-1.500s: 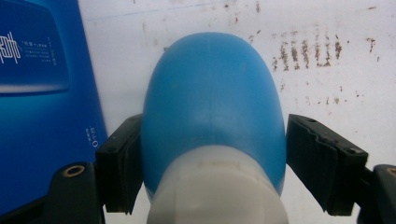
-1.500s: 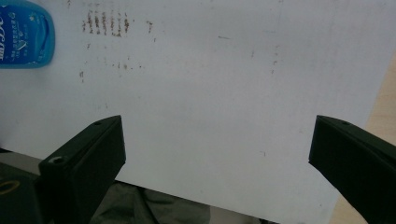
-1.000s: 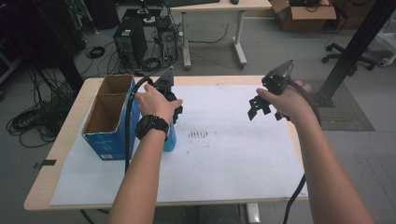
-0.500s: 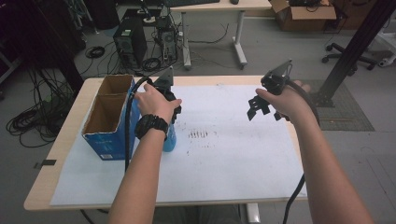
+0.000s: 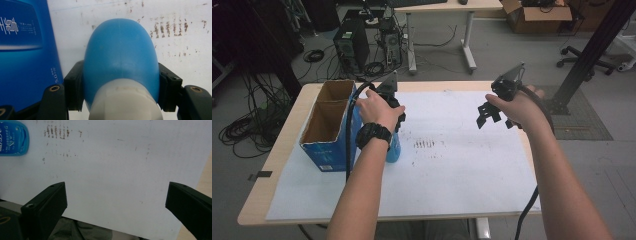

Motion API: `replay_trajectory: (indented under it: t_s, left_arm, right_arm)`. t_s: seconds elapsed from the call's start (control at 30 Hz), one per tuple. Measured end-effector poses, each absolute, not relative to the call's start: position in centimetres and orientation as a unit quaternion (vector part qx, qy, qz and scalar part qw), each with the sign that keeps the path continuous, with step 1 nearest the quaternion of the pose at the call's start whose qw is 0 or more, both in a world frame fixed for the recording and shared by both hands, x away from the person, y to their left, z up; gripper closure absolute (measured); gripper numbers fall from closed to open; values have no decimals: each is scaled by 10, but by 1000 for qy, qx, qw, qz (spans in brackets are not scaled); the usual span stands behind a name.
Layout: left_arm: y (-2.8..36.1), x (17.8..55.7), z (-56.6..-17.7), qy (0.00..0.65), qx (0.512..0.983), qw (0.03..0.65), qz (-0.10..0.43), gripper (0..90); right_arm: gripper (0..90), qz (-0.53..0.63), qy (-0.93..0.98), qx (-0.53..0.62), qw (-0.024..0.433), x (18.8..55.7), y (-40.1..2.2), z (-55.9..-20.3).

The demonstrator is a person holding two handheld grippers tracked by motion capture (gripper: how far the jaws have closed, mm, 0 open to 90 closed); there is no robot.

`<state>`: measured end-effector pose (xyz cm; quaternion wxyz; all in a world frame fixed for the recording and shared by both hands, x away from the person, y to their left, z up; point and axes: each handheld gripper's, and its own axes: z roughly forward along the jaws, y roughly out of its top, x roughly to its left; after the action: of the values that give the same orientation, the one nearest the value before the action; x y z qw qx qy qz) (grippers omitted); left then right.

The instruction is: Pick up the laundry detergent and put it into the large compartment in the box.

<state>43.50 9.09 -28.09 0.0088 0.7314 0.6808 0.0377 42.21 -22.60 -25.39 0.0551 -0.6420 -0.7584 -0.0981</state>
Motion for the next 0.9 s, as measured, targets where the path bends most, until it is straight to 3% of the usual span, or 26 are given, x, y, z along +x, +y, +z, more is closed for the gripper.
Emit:
replay_trajectory:
  t_s: [0.9]
  left_arm:
    - [86,431,-247,657,753,8,36,373]
  right_arm:
    - [37,-100,-759,-641,58,422,-222,-250]
